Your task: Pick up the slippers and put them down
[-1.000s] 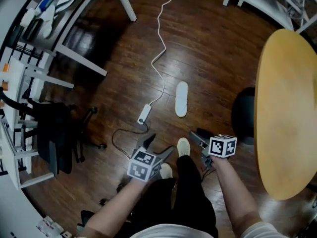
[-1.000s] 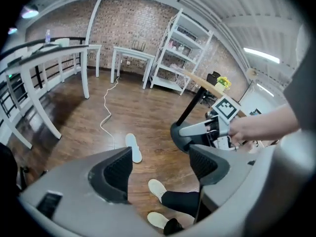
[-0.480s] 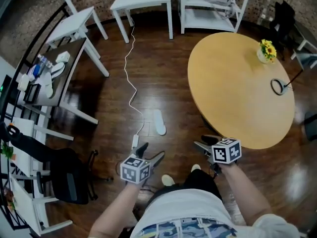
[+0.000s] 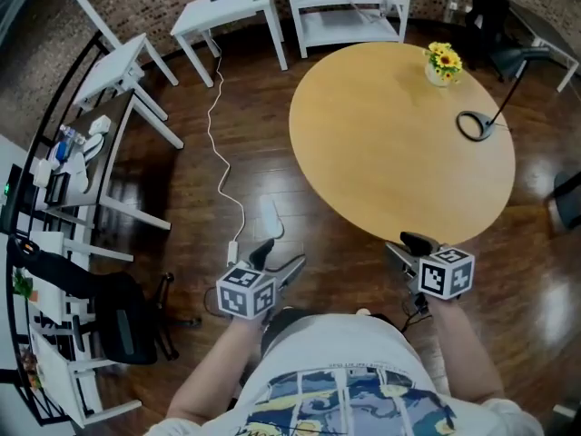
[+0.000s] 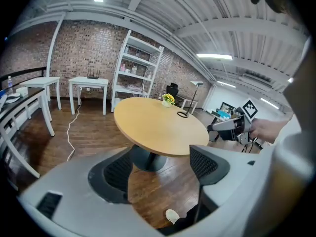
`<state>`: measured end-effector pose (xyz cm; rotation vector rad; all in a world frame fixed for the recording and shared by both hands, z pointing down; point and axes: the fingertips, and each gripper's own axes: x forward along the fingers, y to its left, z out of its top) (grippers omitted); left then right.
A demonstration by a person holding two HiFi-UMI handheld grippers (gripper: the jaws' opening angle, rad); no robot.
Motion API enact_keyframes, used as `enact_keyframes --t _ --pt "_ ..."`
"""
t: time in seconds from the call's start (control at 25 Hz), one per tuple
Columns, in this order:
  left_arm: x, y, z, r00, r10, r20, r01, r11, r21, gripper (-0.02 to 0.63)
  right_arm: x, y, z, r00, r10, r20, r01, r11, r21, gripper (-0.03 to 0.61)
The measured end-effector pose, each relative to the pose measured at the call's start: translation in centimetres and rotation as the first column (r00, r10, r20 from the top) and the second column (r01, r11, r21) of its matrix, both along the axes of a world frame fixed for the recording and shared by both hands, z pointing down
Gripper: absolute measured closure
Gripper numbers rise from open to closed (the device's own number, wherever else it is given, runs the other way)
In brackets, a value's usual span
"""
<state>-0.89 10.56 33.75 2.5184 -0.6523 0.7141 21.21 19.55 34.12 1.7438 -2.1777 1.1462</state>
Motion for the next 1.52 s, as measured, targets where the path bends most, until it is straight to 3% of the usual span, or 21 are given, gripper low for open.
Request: enact_keyframes --t 0.2,0.44,0.6,0.92,1.52 --pt "9.4 4.0 1.0 0.997 0.077 0.027 -0.077 0.997 -0.006 0.249 8.7 5.5 0.9 0.997 0.077 0.012 -0.077 0.997 -0.002 0.341" --pt "14.5 8.0 -1.7 0.991 0.129 0.039 -0.129 0.992 0.005 0.249 12.9 11.3 -1.6 0.986 0.165 0.015 -0.165 0.986 0.01 0.341" --pt "16.9 10.6 -2.3 0.989 0.139 0.046 -0.139 0.99 -0.001 0.249 14.7 14.5 -2.2 0.985 0.175 0.005 -0.175 0.985 0.011 0.342" --pt "17.2 13.9 -3.0 0.99 0.134 0.047 -0.134 0.991 0.005 0.249 14.1 17.8 -3.7 0.983 0.173 -0.053 -0.172 0.985 0.03 0.342" --pt "14.3 13.8 -3.4 0.998 0.052 0.037 -0.053 0.998 0.021 0.249 11.5 16.2 -5.1 0.992 0.075 -0.097 -0.071 0.997 0.043 0.348"
